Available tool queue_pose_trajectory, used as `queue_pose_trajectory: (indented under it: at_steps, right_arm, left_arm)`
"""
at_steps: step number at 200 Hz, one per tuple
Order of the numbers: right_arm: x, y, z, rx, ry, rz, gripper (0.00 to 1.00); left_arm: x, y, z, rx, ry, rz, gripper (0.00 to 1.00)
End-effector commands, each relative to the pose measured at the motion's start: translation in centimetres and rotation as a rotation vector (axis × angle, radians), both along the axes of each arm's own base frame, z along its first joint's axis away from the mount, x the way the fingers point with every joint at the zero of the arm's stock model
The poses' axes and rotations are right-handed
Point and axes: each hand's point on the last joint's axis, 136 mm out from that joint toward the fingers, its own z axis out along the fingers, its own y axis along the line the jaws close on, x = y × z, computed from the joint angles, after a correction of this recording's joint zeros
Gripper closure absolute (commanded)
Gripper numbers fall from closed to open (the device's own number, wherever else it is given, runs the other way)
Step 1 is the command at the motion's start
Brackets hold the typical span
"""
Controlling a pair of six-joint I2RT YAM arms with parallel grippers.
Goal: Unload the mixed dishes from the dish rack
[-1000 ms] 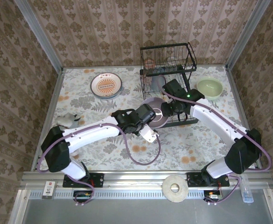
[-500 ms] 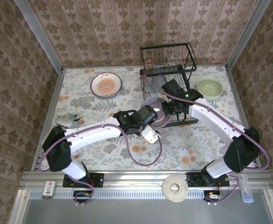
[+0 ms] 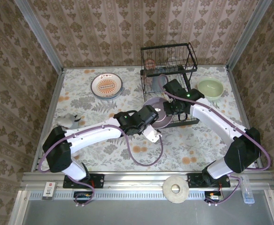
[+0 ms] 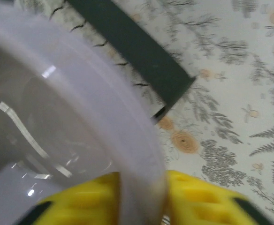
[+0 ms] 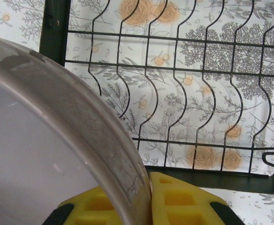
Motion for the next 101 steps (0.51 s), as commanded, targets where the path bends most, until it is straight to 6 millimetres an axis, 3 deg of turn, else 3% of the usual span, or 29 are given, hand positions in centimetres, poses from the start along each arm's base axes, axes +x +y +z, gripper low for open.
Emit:
queue_pose_trajectory:
  at_steps: [1, 41, 50, 91, 101]
  right_arm:
    - [-0.6, -0.3, 0.9, 0.016, -0.003, 0.016, 1.0]
    - [-0.2, -1.2, 1.3, 0.021, -0.015, -0.01, 1.0]
    - [-0.1, -1.5, 1.3, 0.022, -0.018, -0.02, 1.0]
    - [0.3, -3.3, 2.0, 0.043, -0.061, -0.091, 1.0]
    - [0.0, -4.0, 3.1, 0.073, -0.099, -0.115, 1.0]
  left_arm:
    - [1.1, -1.0, 2.5, -0.075, -0.083, 0.019, 0.52]
    - [0.6, -1.5, 2.8, -0.11, -0.1, -0.008, 0.16]
    - [0.3, -1.8, 3.2, -0.136, -0.096, -0.013, 0.01]
    - [-2.6, -3.4, 7.5, -0.332, -0.029, -0.039, 0.0]
    - [-3.4, -3.5, 9.1, -0.405, 0.009, -0.027, 0.0]
